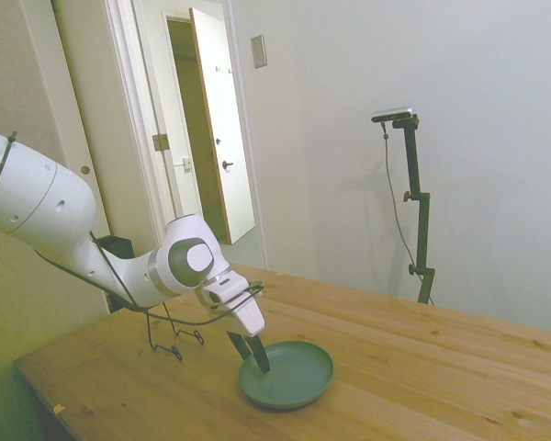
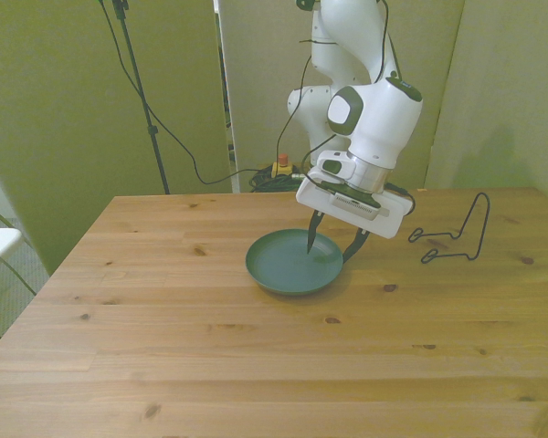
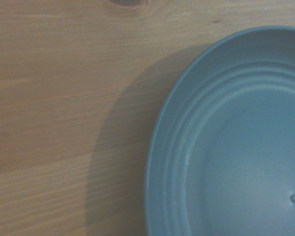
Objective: Load the plate
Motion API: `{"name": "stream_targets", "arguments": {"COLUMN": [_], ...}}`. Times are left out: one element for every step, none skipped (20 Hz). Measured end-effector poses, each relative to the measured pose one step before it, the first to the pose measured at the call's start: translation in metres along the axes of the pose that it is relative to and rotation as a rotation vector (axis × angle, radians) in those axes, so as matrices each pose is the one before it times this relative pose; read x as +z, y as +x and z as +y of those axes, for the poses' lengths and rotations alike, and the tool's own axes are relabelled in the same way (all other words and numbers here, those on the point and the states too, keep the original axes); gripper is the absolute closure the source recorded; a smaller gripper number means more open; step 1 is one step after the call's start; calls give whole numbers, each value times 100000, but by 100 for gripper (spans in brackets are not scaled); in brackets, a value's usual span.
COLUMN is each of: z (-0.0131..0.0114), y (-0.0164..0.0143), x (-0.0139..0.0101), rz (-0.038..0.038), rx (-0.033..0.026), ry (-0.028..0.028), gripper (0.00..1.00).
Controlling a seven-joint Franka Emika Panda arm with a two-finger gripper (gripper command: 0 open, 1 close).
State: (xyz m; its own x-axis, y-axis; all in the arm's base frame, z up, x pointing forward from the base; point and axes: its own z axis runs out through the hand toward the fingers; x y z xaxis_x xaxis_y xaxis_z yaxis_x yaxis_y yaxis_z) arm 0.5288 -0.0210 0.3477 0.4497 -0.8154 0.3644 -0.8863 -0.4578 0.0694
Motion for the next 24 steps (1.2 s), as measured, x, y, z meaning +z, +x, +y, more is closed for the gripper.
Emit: {"name": "stream_targets", "arguments": {"z": [0,-9,-9,-13,-28,-53,-89,-94,-116,-93,-21,-35,-19,-42,-57,-7,-18,-12,-4,-6,0,-18,-38,-57], "y": [-4,-4,2,8,10,-15,-54,-65,-40,66,122,168,148,138,94,61,50,50,39,29,21,22,9,3], "x": [2,-3,-6,5,20,43,88,144,142,13,-8,-62,-53,-78,-83,-19,-31,-28,-1,-7,-4,-23,-39,-54], "rz": [-305,-86,-6,-33,-144,-370,-1030,-1282,-645,-629,-448,-220,-266,19,-77,-208,-333,-329,-189,-132,-174,-406,-503,-930], "rx": [117,29,20,60,176,303,537,122,-64,198,-186,-190,-311,-373,-1,-60,54,-58,-39,-4,163,370,369,675], "ry": [46,80,84,143,291,378,616,577,546,561,358,383,344,513,330,109,164,151,62,59,70,256,390,623], "gripper": [100,100,100,100,100,100,100,100,100,100,100,100,100,100,100,100,100,100,100,100,100,100,100,100]}}
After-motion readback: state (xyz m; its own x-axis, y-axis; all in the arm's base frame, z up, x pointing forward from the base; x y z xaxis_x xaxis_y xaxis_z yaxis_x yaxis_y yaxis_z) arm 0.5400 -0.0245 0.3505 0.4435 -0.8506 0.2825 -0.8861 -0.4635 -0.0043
